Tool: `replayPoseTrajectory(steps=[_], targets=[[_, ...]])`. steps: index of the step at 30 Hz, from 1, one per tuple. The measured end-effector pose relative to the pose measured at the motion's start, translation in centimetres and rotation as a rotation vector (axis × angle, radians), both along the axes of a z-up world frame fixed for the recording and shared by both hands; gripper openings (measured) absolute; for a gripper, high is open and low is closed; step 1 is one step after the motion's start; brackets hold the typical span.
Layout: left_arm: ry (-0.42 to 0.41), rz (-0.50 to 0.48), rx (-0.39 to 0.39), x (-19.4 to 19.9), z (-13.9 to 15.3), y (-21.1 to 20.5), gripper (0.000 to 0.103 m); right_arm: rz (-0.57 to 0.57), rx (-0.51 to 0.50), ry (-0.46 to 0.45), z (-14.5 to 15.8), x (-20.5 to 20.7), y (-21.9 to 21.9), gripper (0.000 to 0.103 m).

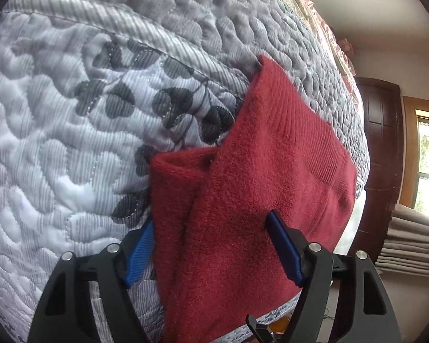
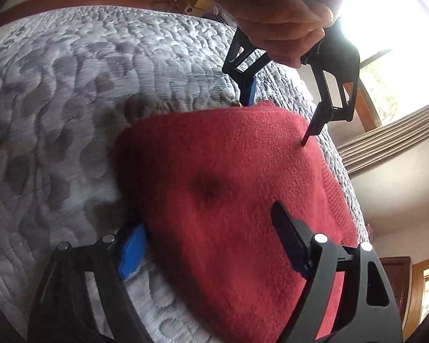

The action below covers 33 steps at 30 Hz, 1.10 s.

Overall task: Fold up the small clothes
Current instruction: 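Grasp the edge of the folded sweater with the left gripper, then lift the edge with the left gripper and fold it over the sweater, release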

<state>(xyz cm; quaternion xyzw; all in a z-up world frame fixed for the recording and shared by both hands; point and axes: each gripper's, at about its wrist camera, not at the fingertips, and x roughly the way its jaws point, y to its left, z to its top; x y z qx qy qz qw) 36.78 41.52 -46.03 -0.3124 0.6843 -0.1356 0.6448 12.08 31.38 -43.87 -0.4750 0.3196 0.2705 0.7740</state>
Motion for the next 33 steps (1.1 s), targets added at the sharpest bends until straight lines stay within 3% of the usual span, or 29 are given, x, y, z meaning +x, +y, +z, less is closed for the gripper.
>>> replayPoseTrajectory(steps=[3, 9, 10, 11, 12, 14, 20, 33], targets=[[0.046, -0.017, -0.007, 0.5, -0.5, 0.6, 0.059, -0.045, 0.033, 0.015, 0.0, 1.5, 1.0, 0.08], [0.069, -0.029, -0.051, 0.9, -1.5, 1.8, 0.048, -0.113, 0.08, 0.026, 0.0, 2.7, 1.7, 0.08], [0.07, -0.031, -0.06, 0.9, -1.6, 1.9, 0.044, -0.118, 0.089, 0.034, -0.1, 2.8, 1.6, 0.077], [0.073, -0.032, -0.073, 0.9, -1.8, 2.0, 0.031, -0.125, 0.107, 0.063, -0.1, 2.6, 0.9, 0.067], [0.076, -0.031, -0.096, 0.9, -1.9, 2.1, 0.026, -0.135, 0.125, 0.101, 0.0, 2.8, 0.8, 0.062], [0.074, -0.03, -0.103, 0.7, -2.1, 2.2, 0.024, -0.151, 0.142, 0.128, 0.4, 2.5, 0.3, 0.045], [0.072, -0.009, -0.114, 0.4, -1.4, 2.4, 0.022, -0.223, 0.196, 0.2, 2.3, 3.8, 0.3, 0.027], [0.016, -0.025, -0.064, 0.4, 4.8, 0.3, 0.02, -0.298, 0.298, 0.201, 8.5, 4.7, -1.8, 0.018]])
